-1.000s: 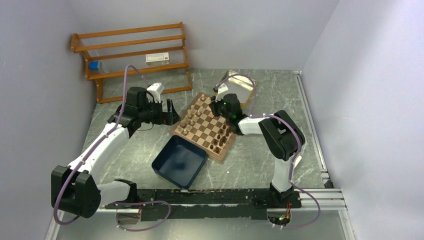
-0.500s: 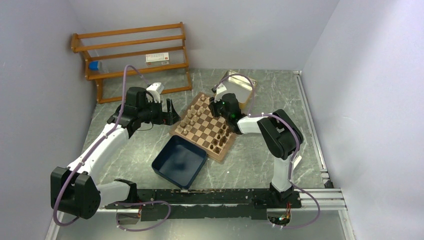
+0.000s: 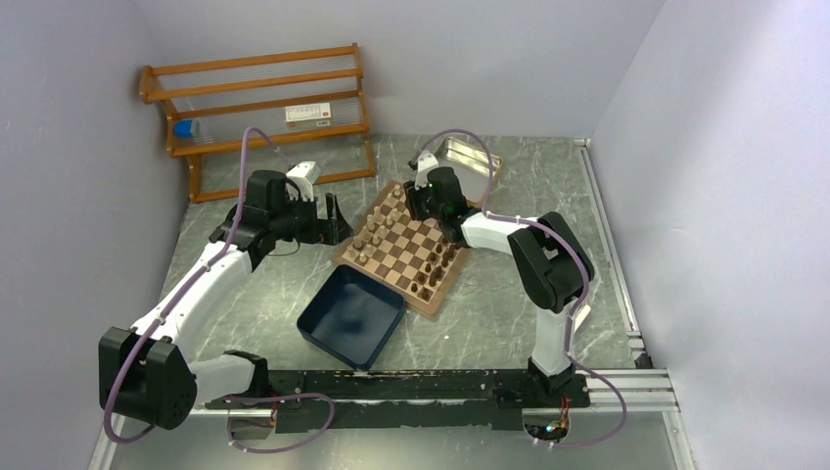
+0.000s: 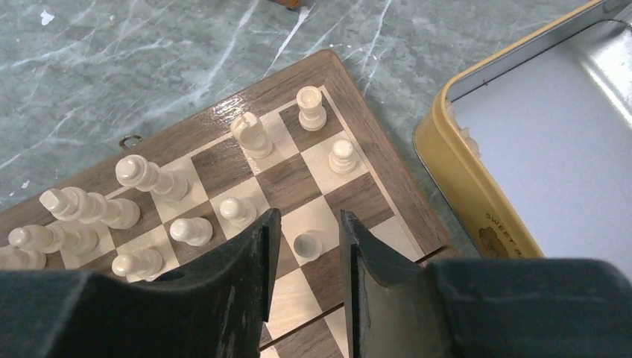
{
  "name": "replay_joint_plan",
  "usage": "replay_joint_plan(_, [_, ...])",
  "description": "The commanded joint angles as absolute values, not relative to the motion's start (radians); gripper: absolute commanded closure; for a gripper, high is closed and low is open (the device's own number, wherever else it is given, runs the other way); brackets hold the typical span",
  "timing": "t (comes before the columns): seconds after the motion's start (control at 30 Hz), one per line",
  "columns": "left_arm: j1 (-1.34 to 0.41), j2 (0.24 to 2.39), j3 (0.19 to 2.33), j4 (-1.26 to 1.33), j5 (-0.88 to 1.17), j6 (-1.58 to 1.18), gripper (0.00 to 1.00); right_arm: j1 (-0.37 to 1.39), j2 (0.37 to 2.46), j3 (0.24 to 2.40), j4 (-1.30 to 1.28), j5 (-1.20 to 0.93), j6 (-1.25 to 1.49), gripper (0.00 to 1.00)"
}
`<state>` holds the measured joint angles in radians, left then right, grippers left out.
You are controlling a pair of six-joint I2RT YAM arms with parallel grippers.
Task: Set up the chess pieces on the board
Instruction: Place the chess piece on the chessboard.
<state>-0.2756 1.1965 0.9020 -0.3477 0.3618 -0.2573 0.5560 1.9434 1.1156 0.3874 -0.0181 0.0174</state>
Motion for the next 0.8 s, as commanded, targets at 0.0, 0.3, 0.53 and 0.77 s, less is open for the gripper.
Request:
replay_joint_plan(0.0, [-0.264, 1.175, 0.9, -0.334, 0.36, -0.245, 0.01, 0.56, 1.915, 1.176, 0.226, -0.003, 0.01, 0.61])
replay_joint_plan(0.3, [-0.264, 1.172, 0.9, -0.336, 0.359, -0.244, 0.01, 0.559, 1.938, 1.263, 0.081, -0.003, 0.013, 0.68])
replay_joint_plan(0.53, [-0.264, 1.167, 0.899, -0.334, 0.36, -0.244, 0.01, 0.559, 1.965, 1.293, 0.066, -0.003, 0.008, 0.68])
replay_joint_plan(0.77, [-0.264, 1.169, 0.898, -0.334, 0.363, -0.245, 0.01, 0.559, 2.0, 1.321, 0.058, -0.02, 0.008, 0.71])
